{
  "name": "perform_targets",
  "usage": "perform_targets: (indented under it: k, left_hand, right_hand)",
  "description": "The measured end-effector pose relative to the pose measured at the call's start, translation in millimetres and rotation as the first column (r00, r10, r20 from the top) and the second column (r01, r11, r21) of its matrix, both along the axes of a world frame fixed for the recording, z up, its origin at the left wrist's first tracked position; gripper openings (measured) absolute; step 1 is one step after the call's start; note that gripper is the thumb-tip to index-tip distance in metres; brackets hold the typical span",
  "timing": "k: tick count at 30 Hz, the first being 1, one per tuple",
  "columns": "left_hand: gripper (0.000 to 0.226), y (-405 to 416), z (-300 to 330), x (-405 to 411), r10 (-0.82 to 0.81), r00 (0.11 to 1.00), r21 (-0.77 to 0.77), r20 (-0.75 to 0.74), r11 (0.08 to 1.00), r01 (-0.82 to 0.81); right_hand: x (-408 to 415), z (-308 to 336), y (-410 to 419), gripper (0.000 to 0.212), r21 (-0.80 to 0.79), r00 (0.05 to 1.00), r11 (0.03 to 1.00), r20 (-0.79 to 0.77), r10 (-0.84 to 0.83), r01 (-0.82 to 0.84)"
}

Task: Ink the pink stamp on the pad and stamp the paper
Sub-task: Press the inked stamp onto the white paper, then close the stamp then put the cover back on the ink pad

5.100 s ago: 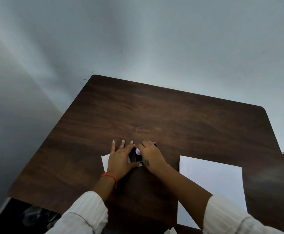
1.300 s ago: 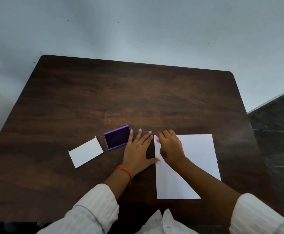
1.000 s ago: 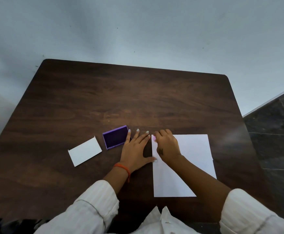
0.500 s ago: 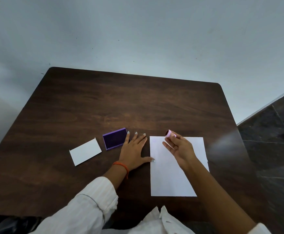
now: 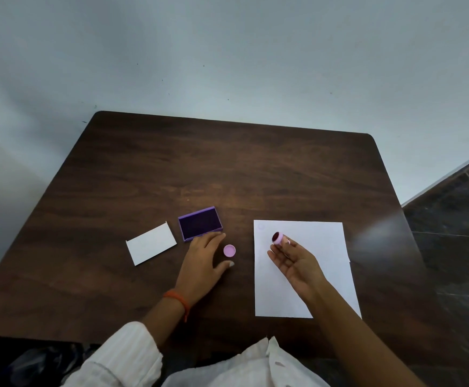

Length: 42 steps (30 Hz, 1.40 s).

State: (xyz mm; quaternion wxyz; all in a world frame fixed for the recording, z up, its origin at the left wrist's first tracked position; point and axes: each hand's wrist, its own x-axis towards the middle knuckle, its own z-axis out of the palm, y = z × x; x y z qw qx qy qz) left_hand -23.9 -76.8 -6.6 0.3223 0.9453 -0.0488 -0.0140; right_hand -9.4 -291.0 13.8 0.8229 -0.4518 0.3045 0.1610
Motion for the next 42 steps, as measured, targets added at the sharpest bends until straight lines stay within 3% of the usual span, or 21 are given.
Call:
perform_targets:
  k: [6, 14, 19, 25, 31, 35, 42]
  left_hand:
    - [0.062, -11, -9, -2, 0.046, 0.993, -0.016, -0.109, 0.999, -0.048]
    - [0.033, -14, -6, 7, 0.081, 0.988, -0.06, -0.128, 0.994, -0.089]
    - [0.03, -14, 5, 4, 0.033, 0.992, -0.104, -0.124, 0.994, -0.046]
    - [0.028, -16, 21, 0, 0.004, 0.998, -0.13, -0.065, 0.991, -0.013]
    - [0.028, -13, 32, -1, 0.024, 0.999, -0.143, -0.042, 0.989, -0.03]
    - [0.026, -12, 37, -3, 0.01, 1.0, -0.159, -0.027, 0.987, -0.014]
    - [0.026, -8, 42, -6, 0.01, 1.0, -0.206, -0.023, 0.979, -0.015]
  right_hand:
    - [-6, -5, 7, 0.025, -0.011, 0.999, 0.999, -0.01, 0.035, -0.035]
    - [-9, 0, 14, 0.028, -0.039, 0.998, 0.997, -0.008, 0.062, -0.062]
    - [-9, 6, 23, 0.018, -0.182, 0.991, 0.975, 0.026, 0.135, -0.128]
    - [-9, 16, 41, 0.018, -0.532, 0.909, 0.812, 0.172, 0.38, -0.239]
    - [-7, 22, 49, 0.016, -0.777, 0.814, 0.613, 0.26, 0.519, -0.143]
    - [-7, 22, 53, 0.017, -0.822, 0.784, 0.555, 0.259, 0.564, -0.128]
    - [-9, 29, 55, 0.019, -0.811, 0.769, 0.555, 0.232, 0.595, -0.185]
